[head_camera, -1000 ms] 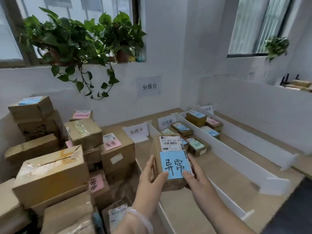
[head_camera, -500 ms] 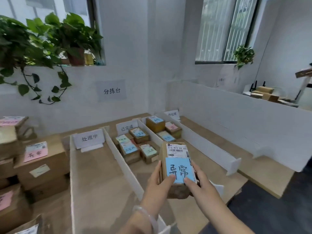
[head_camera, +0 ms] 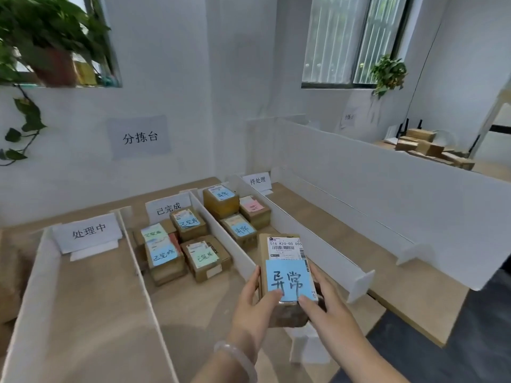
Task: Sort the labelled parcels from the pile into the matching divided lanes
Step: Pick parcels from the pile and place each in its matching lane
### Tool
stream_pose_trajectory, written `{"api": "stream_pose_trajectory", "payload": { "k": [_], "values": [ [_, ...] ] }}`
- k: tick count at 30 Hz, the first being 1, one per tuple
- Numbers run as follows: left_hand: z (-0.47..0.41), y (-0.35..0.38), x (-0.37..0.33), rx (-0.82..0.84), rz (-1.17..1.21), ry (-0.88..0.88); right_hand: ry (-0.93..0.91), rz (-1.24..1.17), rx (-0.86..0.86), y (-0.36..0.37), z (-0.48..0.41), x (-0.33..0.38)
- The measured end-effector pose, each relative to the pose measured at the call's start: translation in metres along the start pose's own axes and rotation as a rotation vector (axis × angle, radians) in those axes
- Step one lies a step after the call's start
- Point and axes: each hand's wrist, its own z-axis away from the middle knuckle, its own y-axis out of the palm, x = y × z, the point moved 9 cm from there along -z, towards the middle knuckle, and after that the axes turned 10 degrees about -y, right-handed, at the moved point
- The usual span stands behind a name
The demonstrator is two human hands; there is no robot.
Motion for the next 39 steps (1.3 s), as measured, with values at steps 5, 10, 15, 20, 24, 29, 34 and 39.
{"api": "stream_pose_trajectory", "payload": {
  "k": [5, 10, 15, 20, 24, 29, 34, 39],
  "values": [
    [-0.063, 0.004, -0.009, -0.05, 0.032, -0.035, 0.057, 0.047, 0.09, 0.0, -0.067, -0.018],
    [-0.123, -0.001, -0.035, -0.112, 0.104, -0.071, 0.005, 0.119, 0.14, -0.001, -0.13, -0.036],
    [-0.176, -0.011, -0.053, -0.196, 0.11, -0.084, -0.058, 0.237, 0.266, 0.003, -0.178, -0.057],
    [-0.226, -0.016, -0.072, -0.27, 0.134, -0.127, -0.104, 0.252, 0.358, 0.0, -0.234, -0.061],
    [-0.264, -0.024, -0.083, -0.388, 0.139, -0.131, -0.163, 0.304, 0.461, -0.001, -0.278, -0.071],
    [-0.315, -0.03, -0.093, -0.458, 0.199, -0.19, -0.173, 0.248, 0.495, -0.013, -0.328, -0.093],
    [-0.356, -0.047, -0.097, -0.546, 0.208, -0.174, -0.143, 0.211, 0.508, -0.022, -0.358, -0.126],
    [-0.366, -0.049, -0.106, -0.698, -0.11, -0.166, -0.164, 0.257, 0.583, -0.016, -0.367, -0.137]
  ]
}}
